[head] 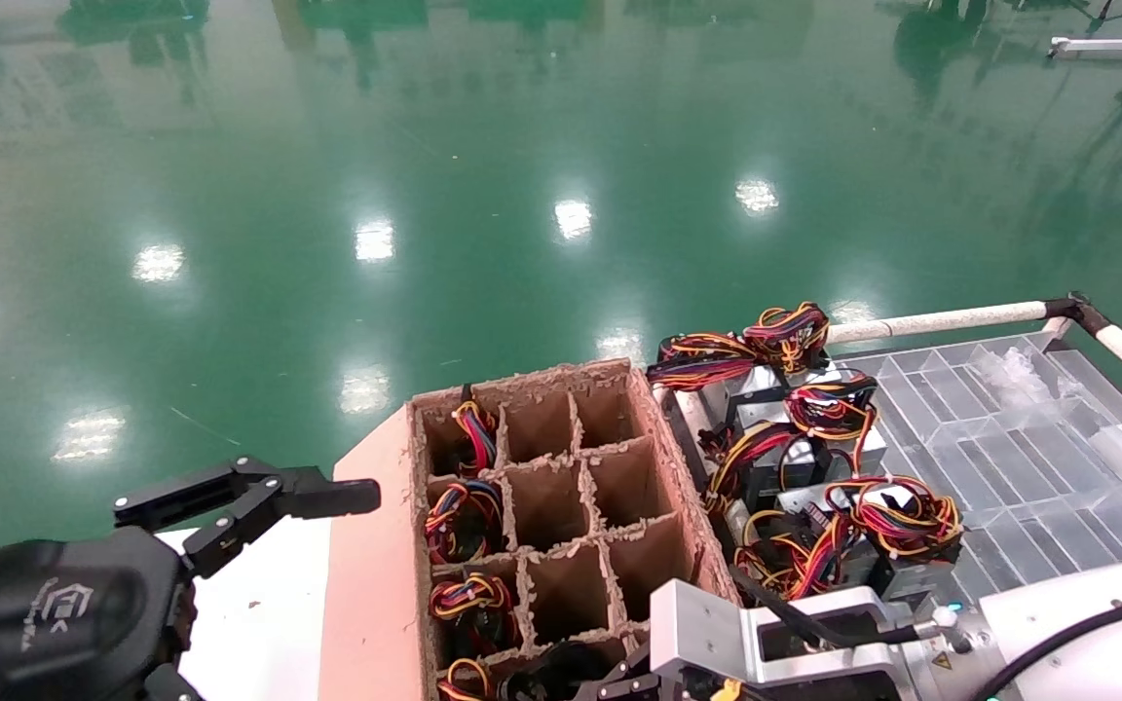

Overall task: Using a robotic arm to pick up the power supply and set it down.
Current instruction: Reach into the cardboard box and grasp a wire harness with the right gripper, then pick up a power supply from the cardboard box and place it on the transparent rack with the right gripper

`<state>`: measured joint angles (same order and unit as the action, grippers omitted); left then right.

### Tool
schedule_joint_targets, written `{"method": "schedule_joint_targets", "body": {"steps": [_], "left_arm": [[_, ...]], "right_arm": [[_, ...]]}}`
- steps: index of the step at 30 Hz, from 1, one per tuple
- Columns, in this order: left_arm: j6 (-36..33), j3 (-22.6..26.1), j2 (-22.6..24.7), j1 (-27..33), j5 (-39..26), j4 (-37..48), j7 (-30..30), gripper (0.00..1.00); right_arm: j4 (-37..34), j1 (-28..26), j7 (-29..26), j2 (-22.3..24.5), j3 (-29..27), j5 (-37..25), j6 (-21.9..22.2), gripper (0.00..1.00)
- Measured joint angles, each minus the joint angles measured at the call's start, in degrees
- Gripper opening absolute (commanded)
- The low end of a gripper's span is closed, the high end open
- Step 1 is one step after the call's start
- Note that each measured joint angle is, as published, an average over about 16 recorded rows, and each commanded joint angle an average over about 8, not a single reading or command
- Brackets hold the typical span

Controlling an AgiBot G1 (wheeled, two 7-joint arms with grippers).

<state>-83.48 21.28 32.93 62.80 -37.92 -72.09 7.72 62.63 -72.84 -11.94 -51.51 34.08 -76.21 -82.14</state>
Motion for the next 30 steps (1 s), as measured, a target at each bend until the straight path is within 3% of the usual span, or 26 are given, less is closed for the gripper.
{"method": "schedule_joint_targets", "body": {"steps": [17, 30], "left_arm": [[0.0, 0.01, 0.0, 0.0, 0.0, 0.0, 0.0, 1.0], [0.0, 0.01, 0.0, 0.0, 0.01, 0.0, -0.01, 1.0]], "right_arm": [[1.04, 1.32, 0.14, 3.96, -3.88, 6.15, -0.39, 0.0], [8.13, 3.1, -1.05, 9.9, -12.34, 17.73, 2.74, 0.0]]}}
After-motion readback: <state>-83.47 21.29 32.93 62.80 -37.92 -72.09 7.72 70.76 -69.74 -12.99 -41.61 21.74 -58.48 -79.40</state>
